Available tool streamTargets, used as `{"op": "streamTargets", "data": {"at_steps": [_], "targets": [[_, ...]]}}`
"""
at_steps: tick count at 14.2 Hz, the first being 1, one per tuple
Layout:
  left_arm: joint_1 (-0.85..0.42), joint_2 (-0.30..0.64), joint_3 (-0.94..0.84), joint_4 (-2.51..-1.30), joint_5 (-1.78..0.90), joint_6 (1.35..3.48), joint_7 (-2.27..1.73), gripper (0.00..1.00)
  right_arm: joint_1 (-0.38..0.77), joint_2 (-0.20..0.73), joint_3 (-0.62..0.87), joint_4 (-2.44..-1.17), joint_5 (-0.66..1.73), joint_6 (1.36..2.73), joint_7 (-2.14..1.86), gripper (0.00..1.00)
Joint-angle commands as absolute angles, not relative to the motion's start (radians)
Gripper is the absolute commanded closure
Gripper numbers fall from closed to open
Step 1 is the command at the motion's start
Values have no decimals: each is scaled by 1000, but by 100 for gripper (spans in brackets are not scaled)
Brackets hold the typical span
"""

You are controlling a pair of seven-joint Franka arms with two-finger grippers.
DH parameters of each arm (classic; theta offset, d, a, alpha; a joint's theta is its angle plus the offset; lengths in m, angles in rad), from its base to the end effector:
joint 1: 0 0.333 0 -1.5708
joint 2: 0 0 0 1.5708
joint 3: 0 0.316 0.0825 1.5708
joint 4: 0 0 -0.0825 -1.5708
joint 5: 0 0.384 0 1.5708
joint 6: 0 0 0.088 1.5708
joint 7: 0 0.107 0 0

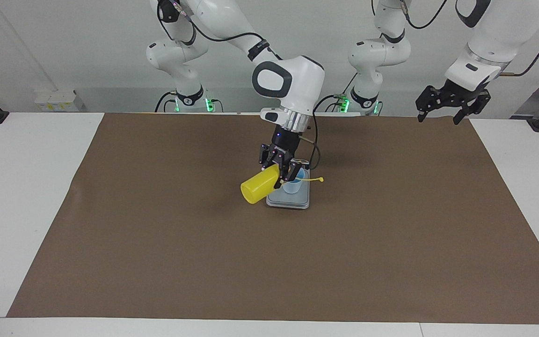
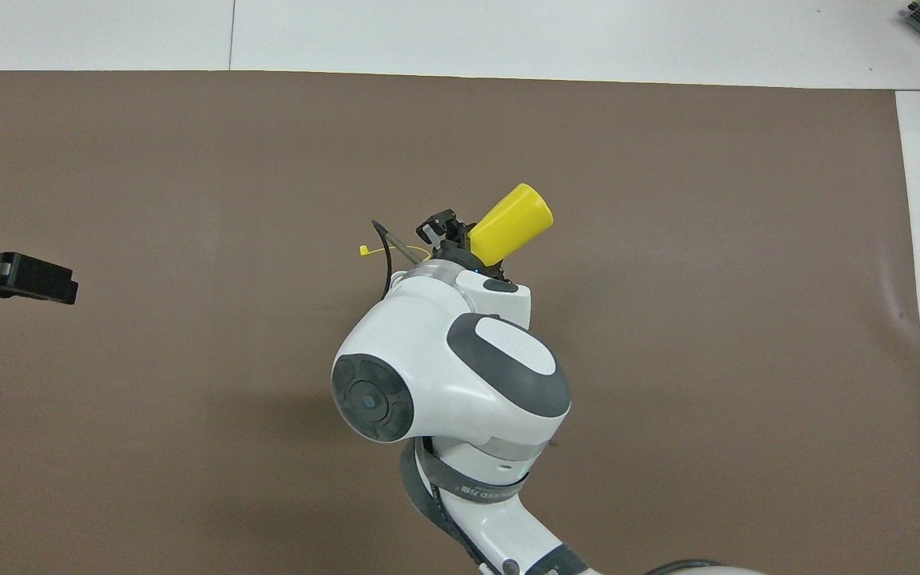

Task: Pour seasoning into cup on scale with both arms
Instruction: 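Turn the bottle upright and carry it back to its spot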

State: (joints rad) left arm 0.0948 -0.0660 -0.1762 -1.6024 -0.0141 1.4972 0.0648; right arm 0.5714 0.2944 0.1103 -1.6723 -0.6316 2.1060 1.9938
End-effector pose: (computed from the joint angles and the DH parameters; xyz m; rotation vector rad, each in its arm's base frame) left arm 0.5243 -0.0477 0.6385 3.1304 -0.2295 -0.0632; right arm 0.5359 0.3900 0.4543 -2.6222 1.4820 -0.8492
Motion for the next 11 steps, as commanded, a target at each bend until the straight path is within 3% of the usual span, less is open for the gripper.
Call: {"op": "streamTargets", "data": {"at_steps": [1, 11], "targets": [[101, -71, -179, -1608, 3, 1491, 72, 0, 497, 226, 126, -1683, -424, 2103, 1980, 100], [101, -71, -179, -1608, 3, 1491, 72, 0, 278, 140, 124, -1710, 148, 2025, 1919, 100]]}}
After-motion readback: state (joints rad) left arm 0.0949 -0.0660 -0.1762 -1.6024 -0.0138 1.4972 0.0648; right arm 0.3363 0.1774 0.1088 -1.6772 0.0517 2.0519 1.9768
